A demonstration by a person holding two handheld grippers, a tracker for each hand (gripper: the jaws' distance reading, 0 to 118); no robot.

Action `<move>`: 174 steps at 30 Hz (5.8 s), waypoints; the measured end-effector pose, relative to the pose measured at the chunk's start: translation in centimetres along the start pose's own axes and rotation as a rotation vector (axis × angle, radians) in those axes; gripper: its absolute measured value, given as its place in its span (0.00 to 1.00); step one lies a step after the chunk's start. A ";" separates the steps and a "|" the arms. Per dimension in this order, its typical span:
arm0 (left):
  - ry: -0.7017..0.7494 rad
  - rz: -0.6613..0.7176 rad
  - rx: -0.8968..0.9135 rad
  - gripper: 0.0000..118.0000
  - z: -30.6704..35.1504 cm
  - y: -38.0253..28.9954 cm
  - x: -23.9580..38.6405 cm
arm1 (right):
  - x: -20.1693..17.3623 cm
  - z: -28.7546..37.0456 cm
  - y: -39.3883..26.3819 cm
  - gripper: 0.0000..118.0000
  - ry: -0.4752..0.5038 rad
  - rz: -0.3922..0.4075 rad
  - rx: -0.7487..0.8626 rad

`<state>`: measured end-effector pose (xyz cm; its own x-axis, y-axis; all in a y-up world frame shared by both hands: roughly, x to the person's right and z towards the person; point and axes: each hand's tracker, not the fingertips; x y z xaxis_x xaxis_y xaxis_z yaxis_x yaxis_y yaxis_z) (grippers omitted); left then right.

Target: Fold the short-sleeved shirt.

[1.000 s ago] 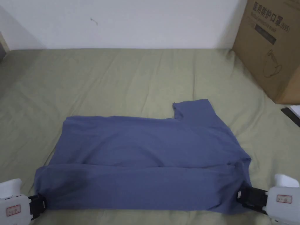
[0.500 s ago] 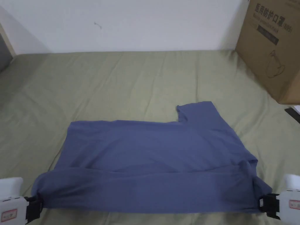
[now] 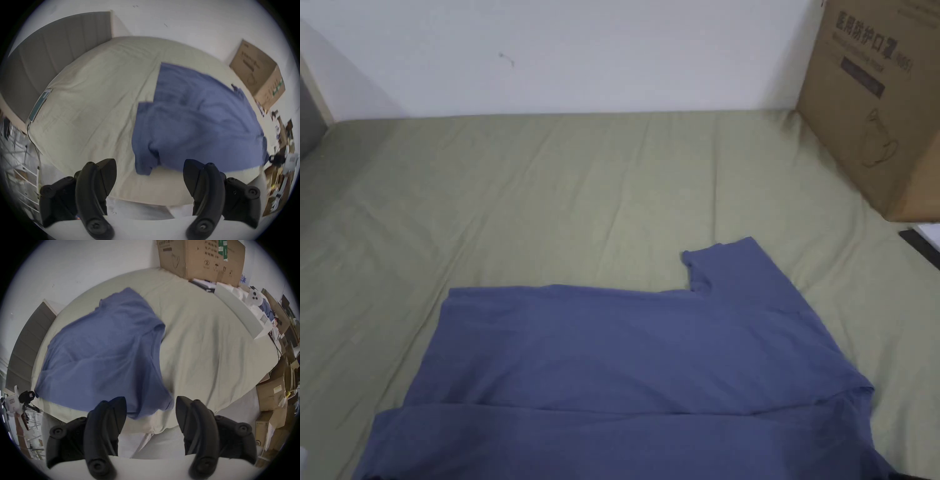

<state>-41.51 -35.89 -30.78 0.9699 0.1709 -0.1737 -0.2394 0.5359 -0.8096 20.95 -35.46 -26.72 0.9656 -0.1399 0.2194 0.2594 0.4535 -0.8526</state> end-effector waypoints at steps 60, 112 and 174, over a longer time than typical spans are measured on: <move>0.026 -0.229 -0.088 0.02 -22.0 23.4 12.6 | -6.3 -16.3 29.2 0.01 0.076 0.147 -0.096; -0.494 0.477 0.033 0.99 -0.5 -1.2 -8.1 | -17.7 3.4 1.3 0.00 0.429 0.157 0.212; -0.389 -0.278 -0.076 0.02 -5.7 1.8 23.3 | -5.3 0.0 -2.2 0.00 0.387 -0.214 0.113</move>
<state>-19.08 -35.65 -39.44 0.9041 0.3343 0.2663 0.0449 0.5454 -0.8369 15.25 -35.74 -26.01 0.8175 -0.5493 0.1733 0.4731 0.4687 -0.7460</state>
